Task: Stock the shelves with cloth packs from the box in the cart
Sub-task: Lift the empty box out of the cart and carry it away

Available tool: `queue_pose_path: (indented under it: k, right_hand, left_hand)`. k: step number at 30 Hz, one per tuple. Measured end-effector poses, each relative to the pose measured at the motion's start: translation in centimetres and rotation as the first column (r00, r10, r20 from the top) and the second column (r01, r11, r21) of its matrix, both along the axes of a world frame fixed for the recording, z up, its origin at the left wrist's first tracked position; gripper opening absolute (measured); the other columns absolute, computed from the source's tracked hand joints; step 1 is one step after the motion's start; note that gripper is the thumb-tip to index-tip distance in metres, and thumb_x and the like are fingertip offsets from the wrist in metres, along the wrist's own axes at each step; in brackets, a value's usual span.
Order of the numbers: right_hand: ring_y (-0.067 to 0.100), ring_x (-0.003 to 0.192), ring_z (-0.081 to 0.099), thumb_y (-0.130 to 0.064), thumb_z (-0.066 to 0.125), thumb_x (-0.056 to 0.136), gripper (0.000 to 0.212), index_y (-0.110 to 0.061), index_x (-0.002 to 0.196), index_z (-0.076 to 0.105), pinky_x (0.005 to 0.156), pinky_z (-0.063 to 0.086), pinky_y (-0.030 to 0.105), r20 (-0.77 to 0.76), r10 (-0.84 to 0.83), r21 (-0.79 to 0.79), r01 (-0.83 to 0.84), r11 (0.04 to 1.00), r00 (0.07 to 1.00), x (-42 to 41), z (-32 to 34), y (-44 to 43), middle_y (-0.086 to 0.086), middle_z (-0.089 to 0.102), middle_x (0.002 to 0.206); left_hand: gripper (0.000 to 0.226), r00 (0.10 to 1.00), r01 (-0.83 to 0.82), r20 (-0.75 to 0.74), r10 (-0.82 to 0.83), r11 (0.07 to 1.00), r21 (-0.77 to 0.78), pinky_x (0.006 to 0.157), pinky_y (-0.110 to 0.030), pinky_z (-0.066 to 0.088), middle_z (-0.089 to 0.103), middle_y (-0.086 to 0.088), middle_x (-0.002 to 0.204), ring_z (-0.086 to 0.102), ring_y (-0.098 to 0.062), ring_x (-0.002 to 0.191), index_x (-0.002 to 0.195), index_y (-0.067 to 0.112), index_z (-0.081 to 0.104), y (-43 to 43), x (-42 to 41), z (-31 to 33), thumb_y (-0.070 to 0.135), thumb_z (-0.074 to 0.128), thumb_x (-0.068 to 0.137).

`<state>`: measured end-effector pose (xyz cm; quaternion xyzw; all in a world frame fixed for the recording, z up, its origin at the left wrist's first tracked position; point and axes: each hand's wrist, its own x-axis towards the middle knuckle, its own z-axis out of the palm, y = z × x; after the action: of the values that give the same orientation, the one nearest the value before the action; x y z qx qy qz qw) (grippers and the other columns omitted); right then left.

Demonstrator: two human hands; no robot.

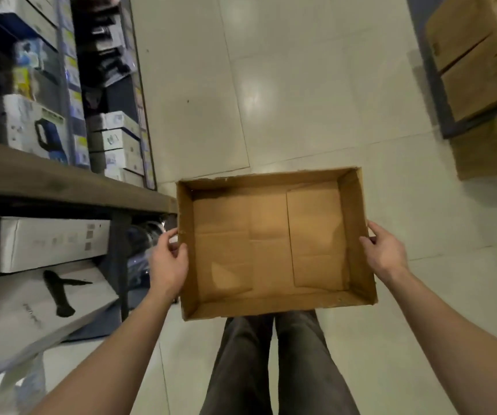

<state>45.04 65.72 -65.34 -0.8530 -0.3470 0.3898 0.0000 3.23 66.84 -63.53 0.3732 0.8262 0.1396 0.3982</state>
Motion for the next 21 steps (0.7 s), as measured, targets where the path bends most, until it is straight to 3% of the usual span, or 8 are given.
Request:
queue_pose_path:
  k: [3,7,12,17,21]
  right_hand:
    - [0.035,0.116,0.063,-0.026,0.05,0.105,0.049,-0.023,0.153,0.044,0.104,0.048,0.041,-0.006,0.067,-0.043,-0.067,0.997,0.998,-0.4,-6.9,3.7,0.013,0.069,0.126]
    - [0.035,0.115,0.064,-0.029,0.053,0.104,0.049,-0.026,0.153,0.043,0.103,0.05,0.045,0.003,0.137,-0.091,-0.137,0.986,0.991,-1.2,-18.9,7.3,0.011,0.069,0.128]
    - [0.035,0.105,0.068,-0.03,0.054,0.102,0.048,-0.029,0.15,0.046,0.097,0.056,0.048,0.016,0.234,-0.121,-0.231,0.965,0.972,-2.1,-33.6,8.6,0.011,0.073,0.119]
    - [0.038,0.109,0.067,-0.028,0.054,0.102,0.046,-0.026,0.148,0.05,0.1,0.054,0.048,0.031,0.271,-0.084,-0.268,0.96,0.962,-1.9,-44.2,9.7,0.013,0.07,0.126]
    - [0.037,0.111,0.066,-0.027,0.054,0.103,0.046,-0.028,0.148,0.05,0.101,0.053,0.049,0.037,0.211,-0.04,-0.21,0.977,0.977,-2.1,-49.6,10.3,0.011,0.069,0.127]
  left_hand:
    - [0.039,0.998,-0.048,-0.042,0.045,0.996,-0.074,0.061,-0.025,0.049,0.059,0.015,0.09,0.063,-0.008,0.08,0.141,0.021,0.053,2.3,-0.5,-6.8,0.013,0.06,0.103]
    - [0.039,0.993,-0.087,-0.089,0.077,0.989,-0.12,0.073,-0.044,0.061,0.067,-0.005,0.092,0.069,-0.031,0.085,0.139,0.023,0.055,4.1,-1.3,-17.7,0.012,0.06,0.102]
    - [0.04,0.989,-0.113,-0.117,0.094,0.98,-0.166,0.07,-0.034,0.058,0.06,0.006,0.091,0.06,-0.01,0.077,0.143,0.022,0.051,5.2,-2.0,-32.0,0.01,0.056,0.105]
    - [0.043,0.991,-0.118,-0.087,0.105,0.98,-0.158,0.085,-0.042,0.06,0.067,-0.001,0.115,0.067,-0.018,0.098,0.146,0.029,0.05,5.6,-2.9,-43.2,0.017,0.057,0.105]
    - [0.043,0.982,-0.123,-0.162,0.101,0.984,-0.128,0.096,-0.046,0.058,0.065,-0.002,0.128,0.065,-0.021,0.112,0.148,0.031,0.048,5.9,-1.7,-48.9,0.02,0.055,0.107]
